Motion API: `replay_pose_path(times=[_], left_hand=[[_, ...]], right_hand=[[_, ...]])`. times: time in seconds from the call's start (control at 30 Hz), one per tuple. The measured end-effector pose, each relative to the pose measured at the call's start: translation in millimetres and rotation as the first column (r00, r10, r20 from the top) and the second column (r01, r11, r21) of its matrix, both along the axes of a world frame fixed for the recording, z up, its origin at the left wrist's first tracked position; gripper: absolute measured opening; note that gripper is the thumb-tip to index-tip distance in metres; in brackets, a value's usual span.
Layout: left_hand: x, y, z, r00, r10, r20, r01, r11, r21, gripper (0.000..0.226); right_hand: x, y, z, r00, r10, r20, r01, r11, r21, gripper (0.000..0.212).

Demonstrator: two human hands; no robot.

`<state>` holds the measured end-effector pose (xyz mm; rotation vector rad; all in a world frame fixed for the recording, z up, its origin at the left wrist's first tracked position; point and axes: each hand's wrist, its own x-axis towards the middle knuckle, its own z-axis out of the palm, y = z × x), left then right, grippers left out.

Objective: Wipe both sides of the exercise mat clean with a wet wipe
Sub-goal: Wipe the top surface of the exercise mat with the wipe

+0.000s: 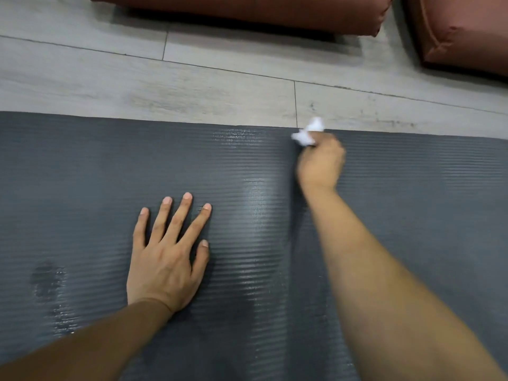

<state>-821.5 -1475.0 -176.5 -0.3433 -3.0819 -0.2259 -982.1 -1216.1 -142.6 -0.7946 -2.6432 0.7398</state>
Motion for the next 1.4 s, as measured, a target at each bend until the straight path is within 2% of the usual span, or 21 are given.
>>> replay_pose_path(times=[0.03,0.1,0.17,0.2,0.27,0.37,0.47,0.5,0.57,0.63,0.7,0.77,0.83,0.93,1.0,1.03,1.07,1.13,1.23,1.33,1.4], left_hand=[[0,0,0,1.0,-0.001,0.001,0.001,1.0,-0.002,0.06],[0,-1,0,1.0,-0.003,-0.002,0.003,1.0,-0.004,0.06],[-2,-1,0,1.0,-0.01,-0.01,0.01,1.0,-0.004,0.06],[-1,-1,0,1.0,-0.007,-0.011,0.007,1.0,-0.001,0.06],[-1,-1,1,1.0,0.003,-0.01,-0.003,1.0,0.015,0.059],[0,1,1,1.0,0.001,-0.007,-0.001,1.0,0.023,0.059],[-1,1,1,1.0,0.006,-0.001,-0.006,1.0,0.017,0.06],[-1,1,1,1.0,0.006,0.0,-0.006,1.0,0.012,0.06],[-1,1,0,1.0,0.008,0.003,-0.008,1.0,0.001,0.06],[-1,0,0,1.0,0.008,0.0,-0.008,1.0,0.002,0.058],[-1,0,-1,1.0,0.0,-0.013,0.0,1.0,0.015,0.056],[-1,0,0,1.0,-0.001,-0.016,0.001,1.0,0.012,0.058],[-2,0,1,1.0,-0.001,-0.015,0.001,1.0,0.015,0.059],[-1,1,1,1.0,0.005,-0.023,-0.005,1.0,0.014,0.059],[-1,0,0,1.0,0.011,-0.02,-0.011,1.0,0.009,0.059],[-1,1,-1,1.0,0.011,-0.015,-0.011,1.0,0.009,0.059],[-1,1,0,1.0,0.012,-0.011,-0.012,1.0,0.006,0.059],[-2,0,0,1.0,0.011,-0.003,-0.011,1.0,0.004,0.06],[-3,0,-2,1.0,0.007,-0.015,-0.007,0.999,0.039,0.057],[-3,-1,0,1.0,0.008,-0.015,-0.007,0.999,0.048,0.057],[-2,0,1,1.0,0.006,0.0,-0.006,0.999,0.045,0.059]], right_hand=[[4,-35,-1,0.985,0.158,-0.065,-0.162,0.985,-0.064,0.03],[21,-102,-7,0.844,0.53,-0.084,-0.533,0.846,-0.014,0.031],[27,-116,-6,0.698,0.714,-0.057,-0.708,0.7,0.098,0.031],[24,-100,-3,0.674,0.737,-0.052,-0.728,0.675,0.121,0.03],[23,-54,4,0.75,0.66,0.029,-0.654,0.735,0.18,0.027],[30,42,7,0.941,0.267,0.207,-0.318,0.905,0.282,0.029],[40,62,9,0.987,-0.026,0.157,-0.009,0.976,0.218,0.025],[39,41,8,0.994,-0.008,0.111,-0.007,0.991,0.135,0.024],[39,-26,2,0.964,0.265,-0.032,-0.265,0.964,-0.016,0.028],[52,-101,-2,0.807,0.589,-0.033,-0.589,0.808,0.01,0.03],[63,-133,-1,0.675,0.738,0.014,-0.735,0.671,0.097,0.025],[58,-105,-5,0.673,0.739,-0.019,-0.726,0.665,0.176,0.026],[60,-50,1,0.783,0.621,0.041,-0.619,0.771,0.146,0.031],[64,49,4,0.975,0.189,0.12,-0.209,0.962,0.177,0.029],[67,71,5,0.994,-0.041,0.097,0.025,0.988,0.154,0.026],[69,60,3,0.996,-0.066,0.062,0.058,0.991,0.119,0.026],[71,36,-1,1.0,-0.005,0.001,0.005,0.996,0.086,0.025],[81,-30,-10,0.947,0.296,-0.124,-0.293,0.955,0.041,0.031],[100,-110,-13,0.743,0.662,-0.098,-0.661,0.749,0.046,0.03],[99,-85,-13,0.667,0.742,-0.065,-0.739,0.67,0.071,0.033],[99,-26,-14,0.774,0.632,0.042,-0.633,0.77,0.074,0.037]])
